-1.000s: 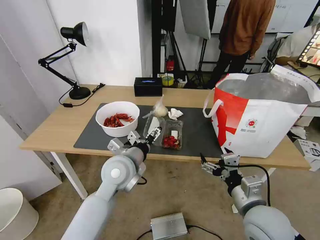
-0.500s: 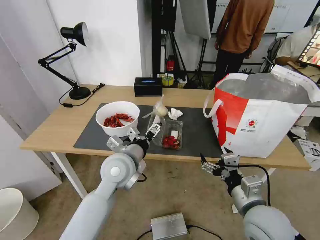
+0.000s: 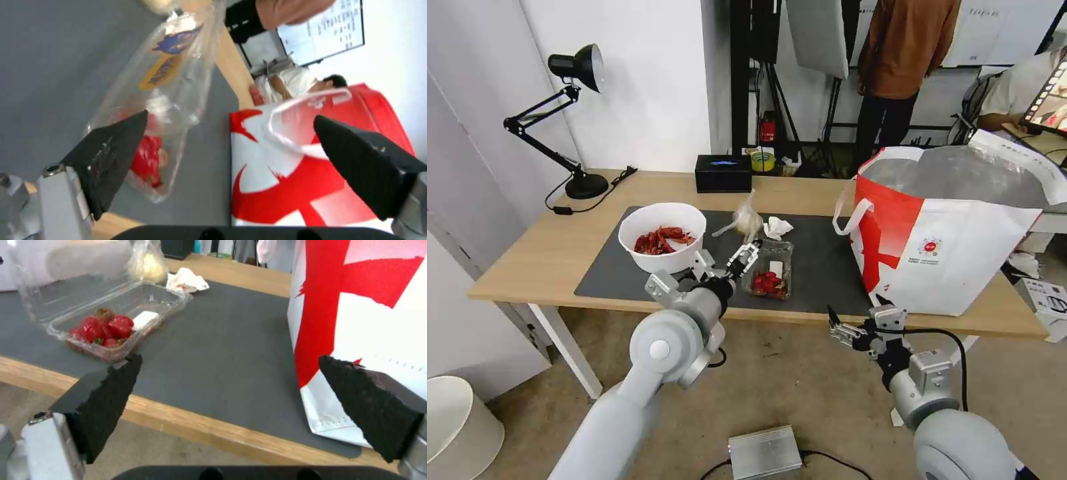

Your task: Pick up the trash from the table and place it into the takeout bag.

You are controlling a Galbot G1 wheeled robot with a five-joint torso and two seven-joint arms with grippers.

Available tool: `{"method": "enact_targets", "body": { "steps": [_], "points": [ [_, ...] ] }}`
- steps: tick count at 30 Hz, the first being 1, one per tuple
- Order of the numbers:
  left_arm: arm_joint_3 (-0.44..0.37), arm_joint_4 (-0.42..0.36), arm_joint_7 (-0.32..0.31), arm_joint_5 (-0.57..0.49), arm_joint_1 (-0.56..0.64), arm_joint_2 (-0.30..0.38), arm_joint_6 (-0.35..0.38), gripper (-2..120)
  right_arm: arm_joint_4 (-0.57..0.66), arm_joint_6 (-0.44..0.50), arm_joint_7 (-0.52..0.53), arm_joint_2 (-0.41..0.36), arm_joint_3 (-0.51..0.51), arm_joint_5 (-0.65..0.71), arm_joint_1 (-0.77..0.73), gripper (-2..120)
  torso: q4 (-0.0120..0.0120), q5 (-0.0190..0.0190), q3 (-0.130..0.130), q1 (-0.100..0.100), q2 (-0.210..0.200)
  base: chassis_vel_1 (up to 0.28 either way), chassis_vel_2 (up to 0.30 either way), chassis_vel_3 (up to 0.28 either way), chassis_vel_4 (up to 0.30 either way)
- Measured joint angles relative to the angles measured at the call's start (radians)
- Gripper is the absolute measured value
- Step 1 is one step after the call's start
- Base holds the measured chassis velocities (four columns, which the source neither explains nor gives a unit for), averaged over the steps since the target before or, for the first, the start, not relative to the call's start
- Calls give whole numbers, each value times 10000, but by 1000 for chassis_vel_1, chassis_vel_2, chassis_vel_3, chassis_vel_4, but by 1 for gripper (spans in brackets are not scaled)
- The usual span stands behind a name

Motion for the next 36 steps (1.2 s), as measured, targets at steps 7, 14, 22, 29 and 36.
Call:
{"method": "enact_targets", "body": {
  "steps": [7, 14, 22, 29, 36],
  "points": [
    [148, -104, 139, -4, 91, 64, 158, 100, 0, 0, -1, 24, 21, 2, 7, 100, 0, 0, 0, 0, 0, 0, 0, 0, 0],
    [66, -103, 139, 70, -17, 209, 175, 100, 0, 0, -1, 58, 28, 5, 29, 100, 0, 0, 0, 0, 0, 0, 0, 0, 0],
    [360, 12, 566, 319, -232, 497, 337, 92, 52, 0, 3, 124, 64, 6, -41, 100, 2, 0, 0, 0, 0, 0, 0, 0, 0],
    [1193, 422, 1172, 1282, -1005, 920, 596, 62, 145, 0, 17, 123, 184, 1, -171, 100, 0, 0, 0, 0, 0, 0, 0, 0, 0],
    [1758, 964, 1452, 2100, -1573, 1115, 713, 38, 186, -1, 25, 128, 219, -12, -236, 100, 0, 0, 0, 0, 0, 0, 0, 0, 0]
  ]
}}
